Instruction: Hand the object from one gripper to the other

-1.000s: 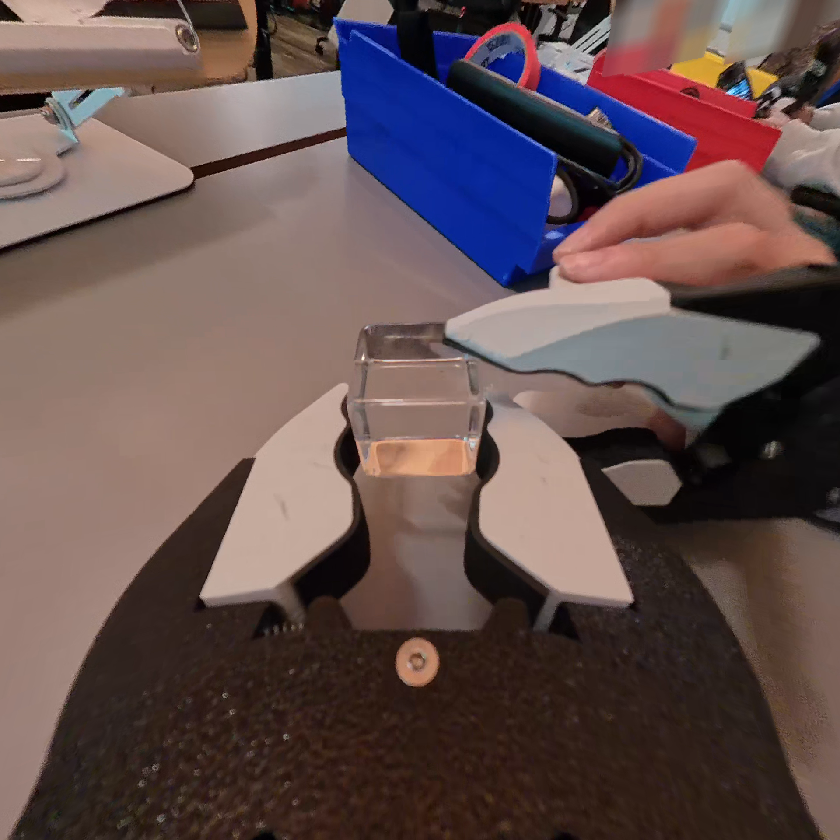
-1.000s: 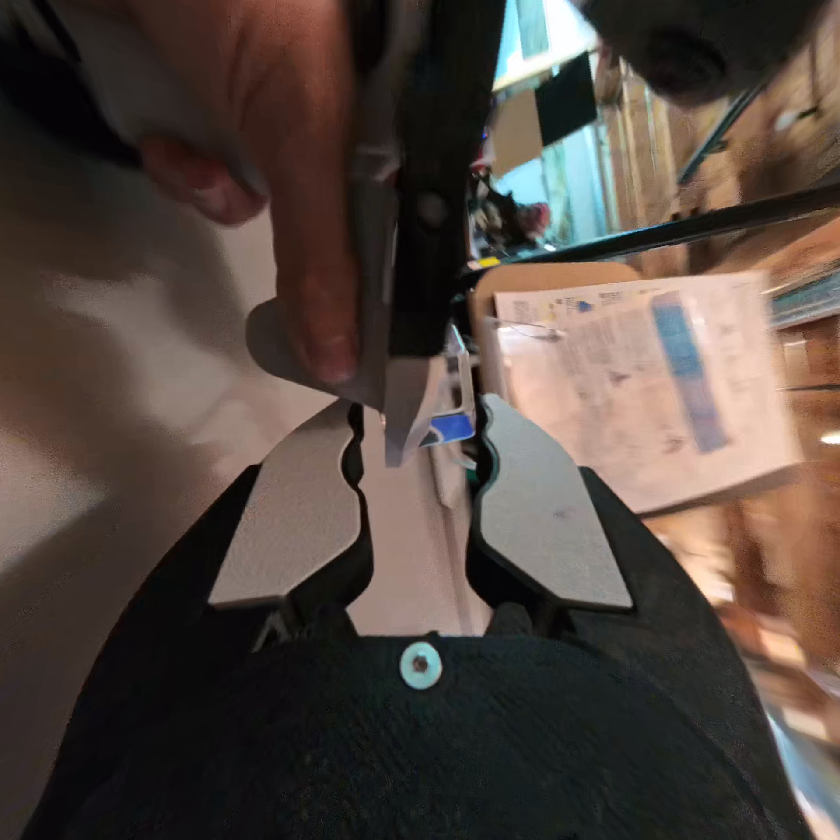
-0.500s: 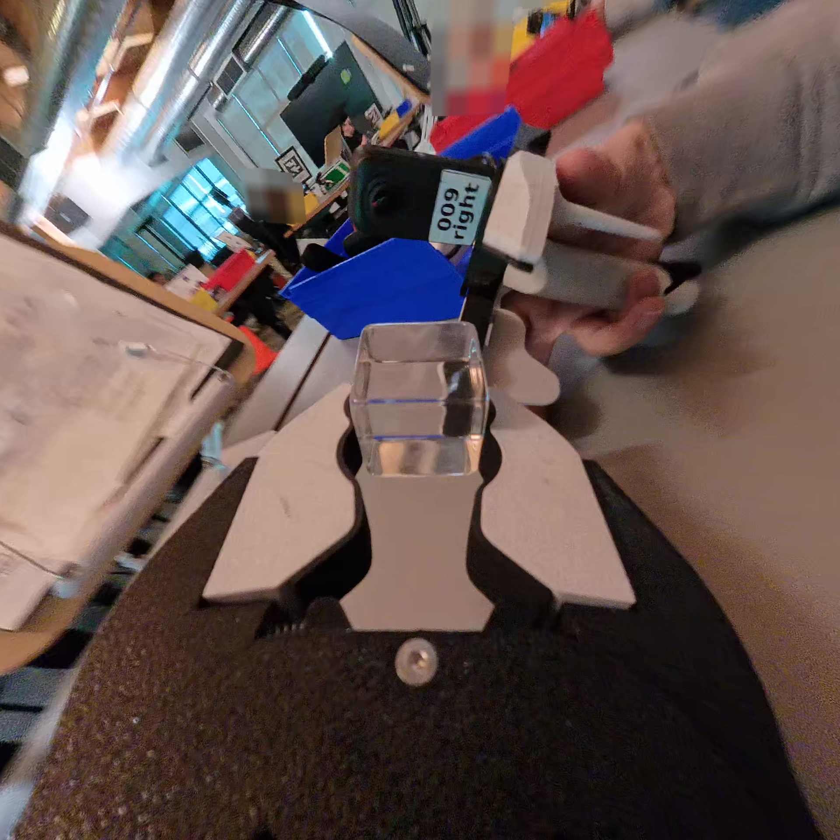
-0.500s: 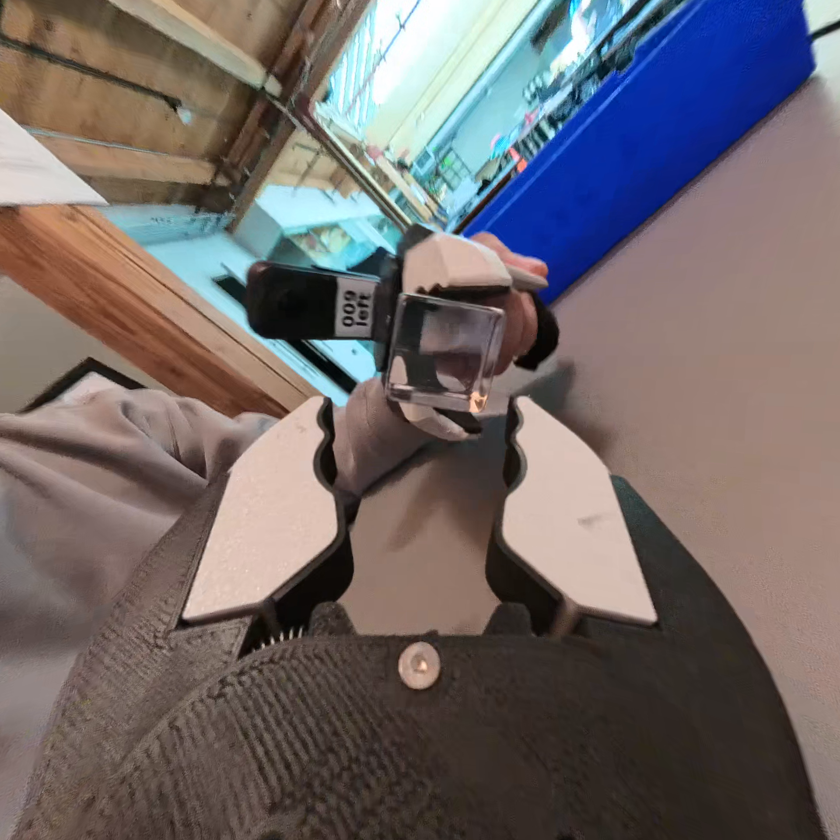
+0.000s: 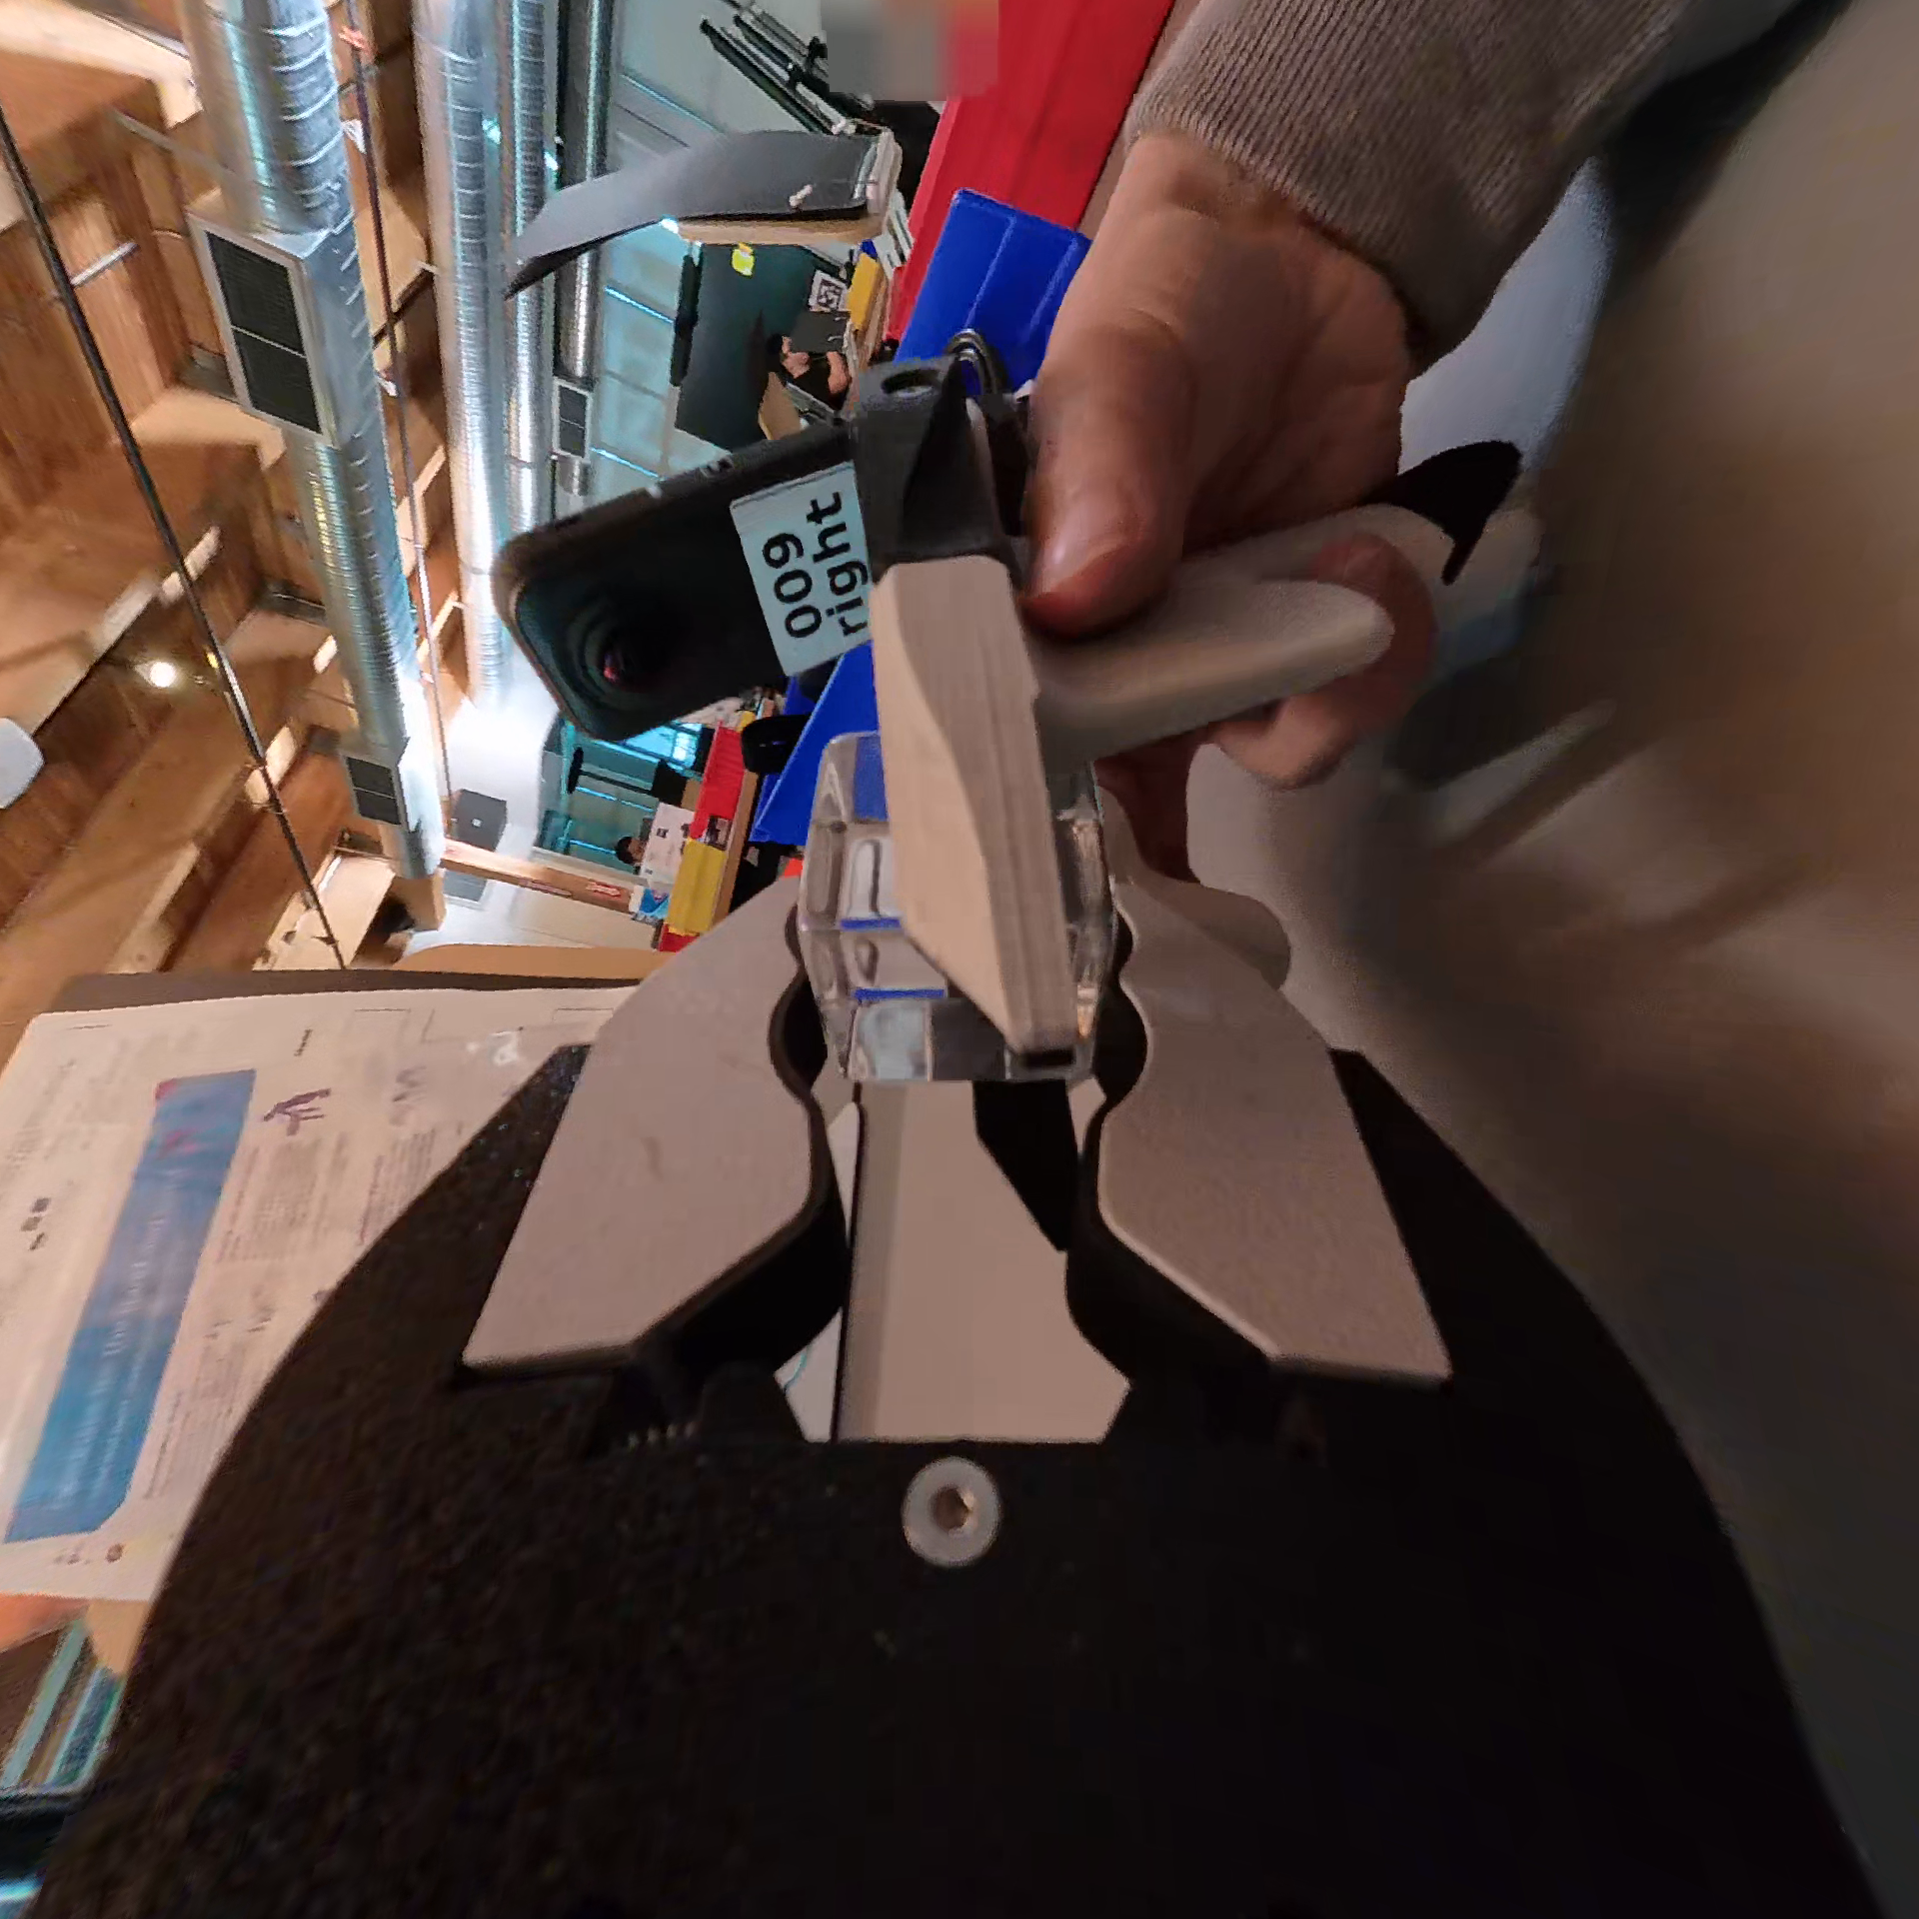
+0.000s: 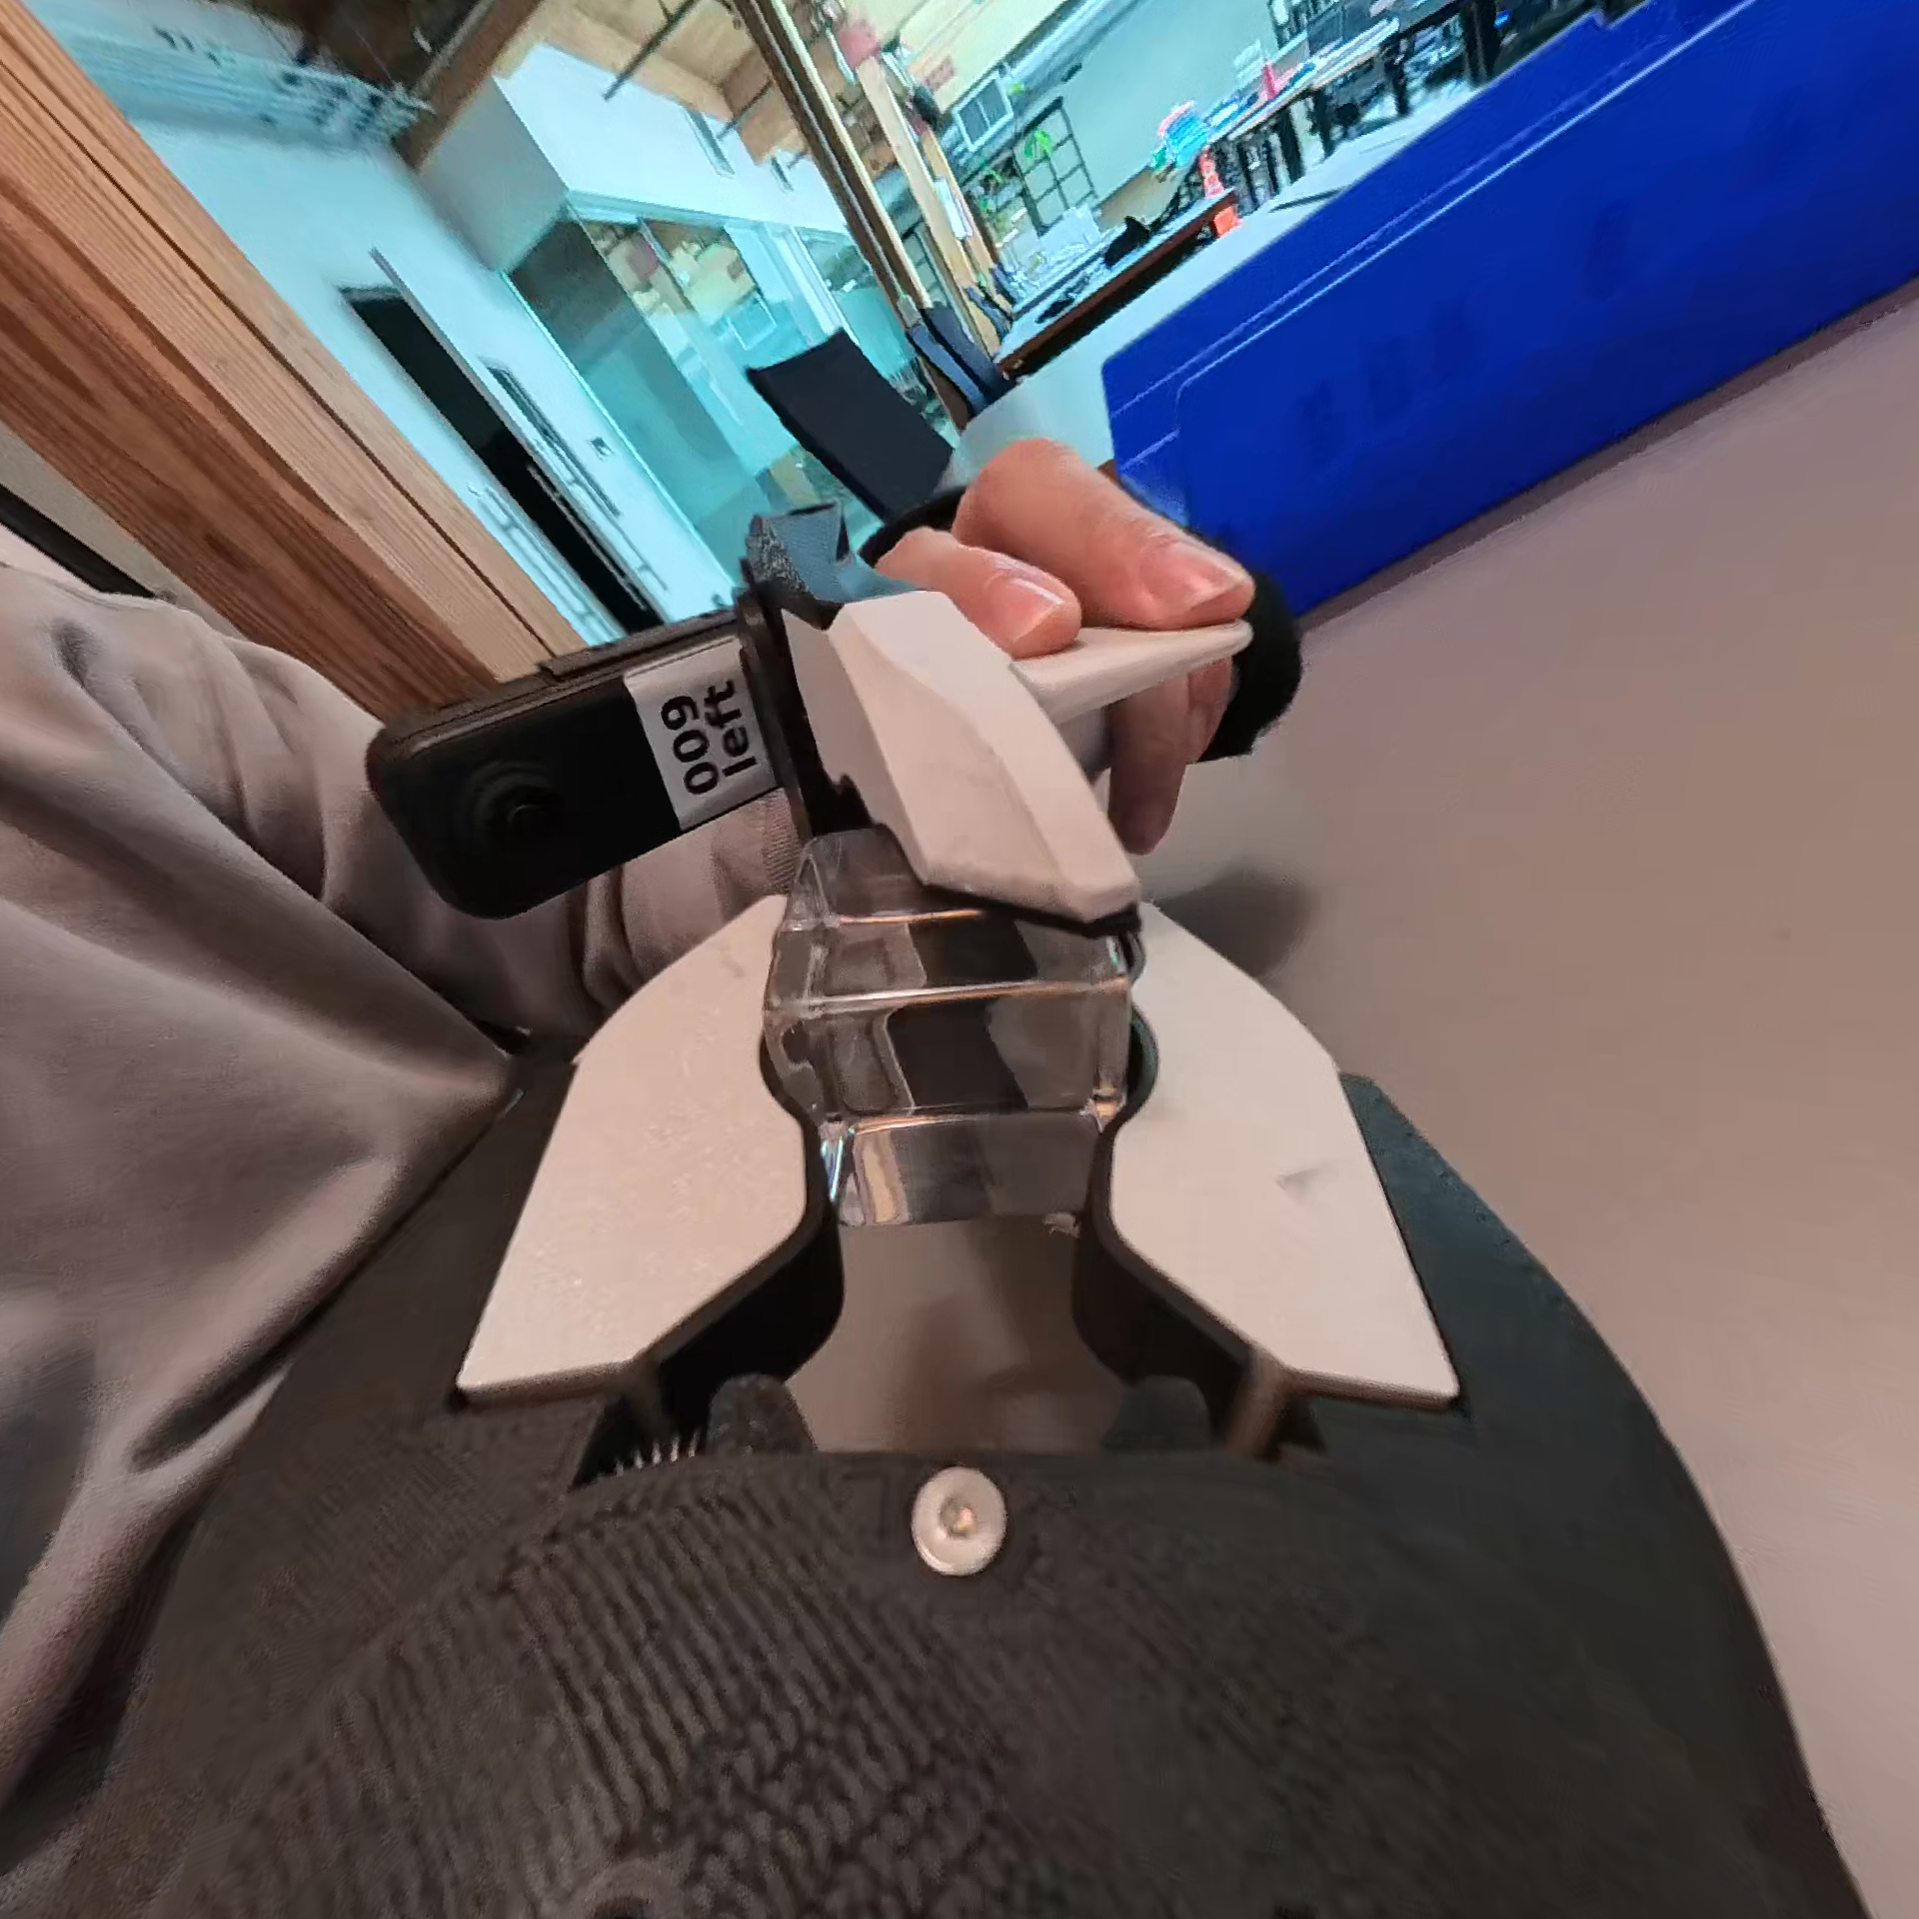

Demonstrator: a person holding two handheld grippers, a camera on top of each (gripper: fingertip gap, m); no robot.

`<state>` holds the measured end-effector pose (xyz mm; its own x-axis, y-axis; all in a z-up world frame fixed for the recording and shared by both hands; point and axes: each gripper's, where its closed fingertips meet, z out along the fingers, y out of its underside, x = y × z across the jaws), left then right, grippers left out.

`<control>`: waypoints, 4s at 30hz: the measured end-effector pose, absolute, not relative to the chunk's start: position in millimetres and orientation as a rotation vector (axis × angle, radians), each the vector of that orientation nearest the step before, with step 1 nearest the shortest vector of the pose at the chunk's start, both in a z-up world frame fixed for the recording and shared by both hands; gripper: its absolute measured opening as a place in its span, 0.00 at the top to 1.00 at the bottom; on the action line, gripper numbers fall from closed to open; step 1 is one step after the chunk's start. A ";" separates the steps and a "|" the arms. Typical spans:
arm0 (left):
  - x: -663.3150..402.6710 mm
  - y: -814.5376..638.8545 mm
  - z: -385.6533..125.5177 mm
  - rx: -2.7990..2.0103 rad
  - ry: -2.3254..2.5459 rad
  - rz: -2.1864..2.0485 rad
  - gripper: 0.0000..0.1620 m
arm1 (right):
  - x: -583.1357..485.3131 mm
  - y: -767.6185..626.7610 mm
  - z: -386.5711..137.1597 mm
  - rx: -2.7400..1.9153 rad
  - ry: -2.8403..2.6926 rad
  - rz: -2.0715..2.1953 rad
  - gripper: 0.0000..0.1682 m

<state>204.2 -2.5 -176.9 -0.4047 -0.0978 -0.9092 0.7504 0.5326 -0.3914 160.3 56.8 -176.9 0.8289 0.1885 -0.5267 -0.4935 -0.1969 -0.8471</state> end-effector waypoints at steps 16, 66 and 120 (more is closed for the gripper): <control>234.1 10.4 -164.1 -0.542 2.070 -1.793 0.63 | 288.3 -20.0 -180.1 -2.146 -0.194 -1.653 0.68; 240.5 13.8 -139.4 -0.144 1.478 -1.349 0.57 | 251.5 13.0 -120.6 -0.887 0.753 0.356 0.75; 146.0 -5.1 -164.3 -0.451 2.793 -2.644 0.67 | 176.6 59.1 -171.0 -1.665 -0.507 -0.877 0.69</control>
